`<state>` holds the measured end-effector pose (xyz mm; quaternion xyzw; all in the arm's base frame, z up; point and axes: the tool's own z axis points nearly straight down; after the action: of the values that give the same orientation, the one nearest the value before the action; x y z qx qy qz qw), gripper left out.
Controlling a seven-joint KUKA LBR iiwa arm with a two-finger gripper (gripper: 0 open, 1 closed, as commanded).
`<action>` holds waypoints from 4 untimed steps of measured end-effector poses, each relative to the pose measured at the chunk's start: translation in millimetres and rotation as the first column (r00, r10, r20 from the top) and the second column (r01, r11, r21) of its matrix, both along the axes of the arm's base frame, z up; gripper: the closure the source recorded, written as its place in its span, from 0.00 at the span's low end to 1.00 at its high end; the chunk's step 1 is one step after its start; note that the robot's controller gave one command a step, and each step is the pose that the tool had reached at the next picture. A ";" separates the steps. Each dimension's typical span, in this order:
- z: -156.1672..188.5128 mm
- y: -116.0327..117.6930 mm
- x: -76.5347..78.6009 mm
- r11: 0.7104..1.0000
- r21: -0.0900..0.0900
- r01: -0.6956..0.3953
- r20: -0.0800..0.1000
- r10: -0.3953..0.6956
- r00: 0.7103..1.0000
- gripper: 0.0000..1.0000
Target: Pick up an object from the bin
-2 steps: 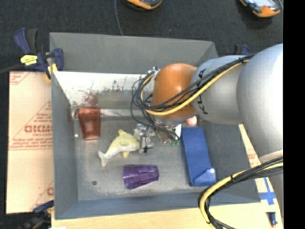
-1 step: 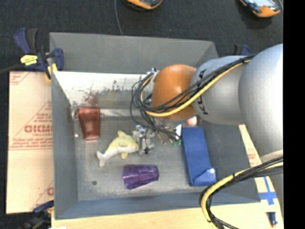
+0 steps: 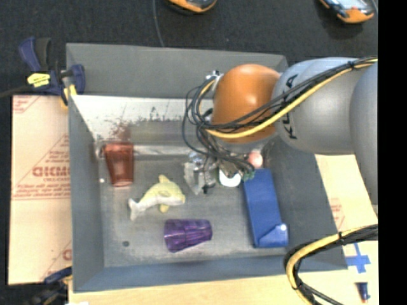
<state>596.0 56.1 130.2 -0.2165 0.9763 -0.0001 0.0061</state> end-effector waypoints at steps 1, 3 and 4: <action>27.5 5.9 11.0 0.999 -0.001 -0.048 0.012 0.048 0.999 1.00; -16.7 28.2 -7.5 0.997 0.003 0.072 0.019 -0.072 0.997 0.00; -16.7 28.2 -7.4 0.997 0.004 0.071 0.019 -0.071 0.997 0.00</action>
Offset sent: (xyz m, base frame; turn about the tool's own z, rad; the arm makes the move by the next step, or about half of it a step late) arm -0.0169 0.0321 -0.0238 -0.3533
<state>588.5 84.3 113.5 -0.1816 0.9832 -0.0011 0.0159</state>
